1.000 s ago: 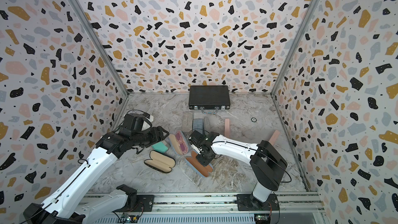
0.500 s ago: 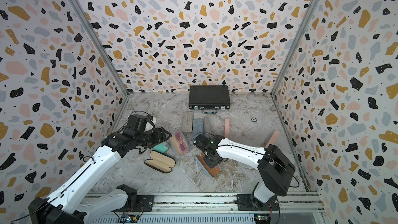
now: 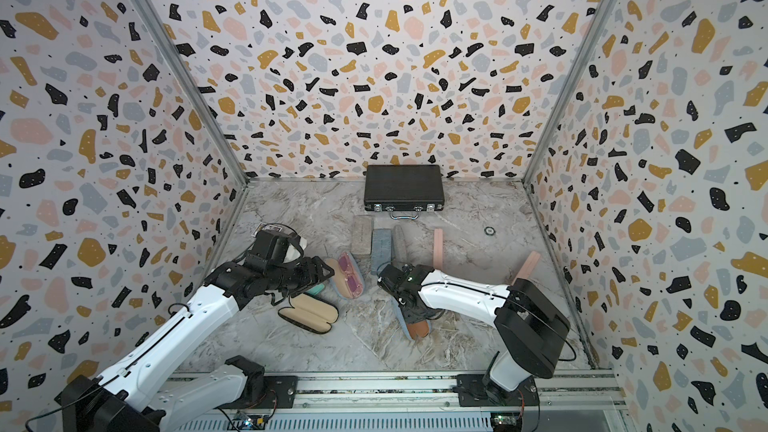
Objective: Close the glasses case
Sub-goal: Adjust the glasses case at the center of the board.
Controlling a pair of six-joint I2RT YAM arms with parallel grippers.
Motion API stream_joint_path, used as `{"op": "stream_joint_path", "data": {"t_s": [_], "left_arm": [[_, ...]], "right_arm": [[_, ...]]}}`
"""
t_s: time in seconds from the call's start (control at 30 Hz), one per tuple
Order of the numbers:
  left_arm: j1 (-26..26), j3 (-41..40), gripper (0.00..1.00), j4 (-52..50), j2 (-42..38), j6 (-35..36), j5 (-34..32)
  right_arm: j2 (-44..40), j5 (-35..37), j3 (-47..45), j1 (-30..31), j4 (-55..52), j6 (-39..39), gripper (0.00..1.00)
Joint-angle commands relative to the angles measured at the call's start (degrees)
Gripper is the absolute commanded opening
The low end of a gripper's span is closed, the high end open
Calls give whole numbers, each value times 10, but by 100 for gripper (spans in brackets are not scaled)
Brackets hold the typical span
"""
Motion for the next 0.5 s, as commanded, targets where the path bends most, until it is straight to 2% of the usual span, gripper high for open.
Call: {"op": "stream_joint_path", "data": {"t_s": [0.0,0.13,0.23,0.33,0.4,0.47], "left_arm": [[-14,-6,70,10,-4,-5,-10],[-46,0,70,14,14,-11,-23],[-74,9,65,16,36,-15,-35],[-98,18,52,18,54,-22,-46],[-111,24,40,20,64,-27,-54],[-128,30,25,22,77,-33,-61]], "right_arm": [[-33,-3,-2,-1,-1,27,26],[-69,-10,0,-1,-5,24,32],[-106,-11,3,-1,-16,21,35],[-142,-4,3,-3,-31,12,38],[-159,2,1,-9,-42,6,37],[-171,0,-10,-25,-46,-4,25]]}}
